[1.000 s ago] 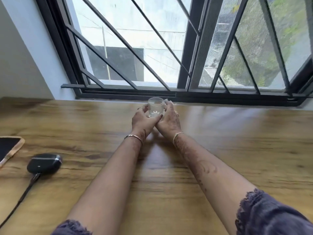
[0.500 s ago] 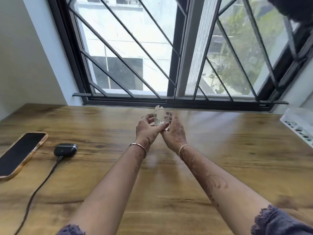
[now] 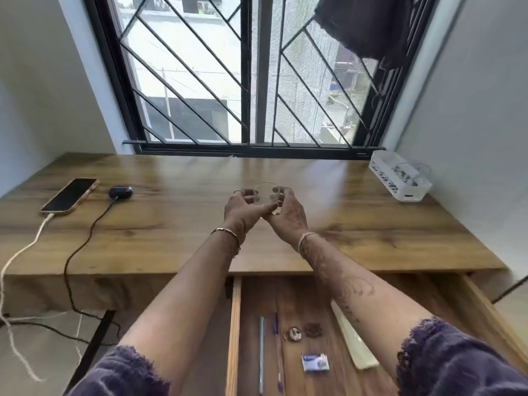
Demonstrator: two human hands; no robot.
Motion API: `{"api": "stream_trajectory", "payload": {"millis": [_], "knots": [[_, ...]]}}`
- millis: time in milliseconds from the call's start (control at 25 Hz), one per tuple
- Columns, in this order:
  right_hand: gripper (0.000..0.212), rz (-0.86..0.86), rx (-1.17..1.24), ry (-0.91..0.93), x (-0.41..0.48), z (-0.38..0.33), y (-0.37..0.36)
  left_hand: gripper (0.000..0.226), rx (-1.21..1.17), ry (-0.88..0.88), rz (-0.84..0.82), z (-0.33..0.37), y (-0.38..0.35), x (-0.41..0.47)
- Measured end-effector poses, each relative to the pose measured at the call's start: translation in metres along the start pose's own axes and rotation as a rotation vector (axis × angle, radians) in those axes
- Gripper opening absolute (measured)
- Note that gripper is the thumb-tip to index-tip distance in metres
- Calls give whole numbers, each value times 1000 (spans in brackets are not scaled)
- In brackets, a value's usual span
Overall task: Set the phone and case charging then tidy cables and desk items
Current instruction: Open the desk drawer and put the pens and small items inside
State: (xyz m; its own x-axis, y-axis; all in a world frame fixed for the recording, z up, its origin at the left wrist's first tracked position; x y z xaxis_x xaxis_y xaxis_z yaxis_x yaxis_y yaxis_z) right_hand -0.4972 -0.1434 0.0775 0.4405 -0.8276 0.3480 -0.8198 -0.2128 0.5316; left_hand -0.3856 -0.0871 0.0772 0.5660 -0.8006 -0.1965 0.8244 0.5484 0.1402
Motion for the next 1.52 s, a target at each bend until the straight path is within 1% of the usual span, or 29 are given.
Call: {"api": "stream_trajectory", "payload": {"millis": [160, 240, 320, 480, 640, 800, 960, 1080, 1280, 1360, 1520], "knots": [[65, -15, -49, -17, -75, 4, 50, 59, 161, -19, -38, -14, -32, -69], [66, -31, -88, -37, -112, 16, 73, 55, 278, -39, -55, -21, -55, -102], [68, -40, -118, -64, -142, 31, 89, 55, 340, -45, -97, -32, -77, -126], [64, -52, -160, -143, -190, 64, 118, 57, 416, 13, -224, -63, -118, -157], [61, -52, -148, -245, -218, 102, 130, 60, 499, 25, -256, -91, -151, -168], [55, -87, -151, -298, -225, 135, 117, 60, 472, 93, -231, -128, -166, -158], [56, -177, -61, -354, -217, 162, 84, 62, 460, 176, -151, -157, -160, -135], [60, -215, -53, -377, -201, 174, 61, 62, 478, 206, -78, -168, -152, -114], [57, -304, -74, -461, -174, 187, 35, 65, 484, 269, -22, -182, -143, -79], [54, -309, -64, -490, -167, 192, 28, 65, 478, 298, -23, -186, -142, -70], [52, -263, -35, -525, -160, 199, 26, 65, 465, 329, -35, -188, -145, -59]]}}
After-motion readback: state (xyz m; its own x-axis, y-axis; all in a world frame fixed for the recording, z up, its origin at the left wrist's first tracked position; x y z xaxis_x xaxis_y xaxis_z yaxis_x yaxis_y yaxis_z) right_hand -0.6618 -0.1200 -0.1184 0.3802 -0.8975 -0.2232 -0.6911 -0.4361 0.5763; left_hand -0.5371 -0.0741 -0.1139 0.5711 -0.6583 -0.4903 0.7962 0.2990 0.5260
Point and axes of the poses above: each hand's wrist, its own x-axis towards the middle knuckle, its own y-axis out of the back of the hand, z = x × y, the point moved 6 cm from there along x, towards the middle knuckle, and after that the axes turned 8 degrees about y, right-handed, at the moved point
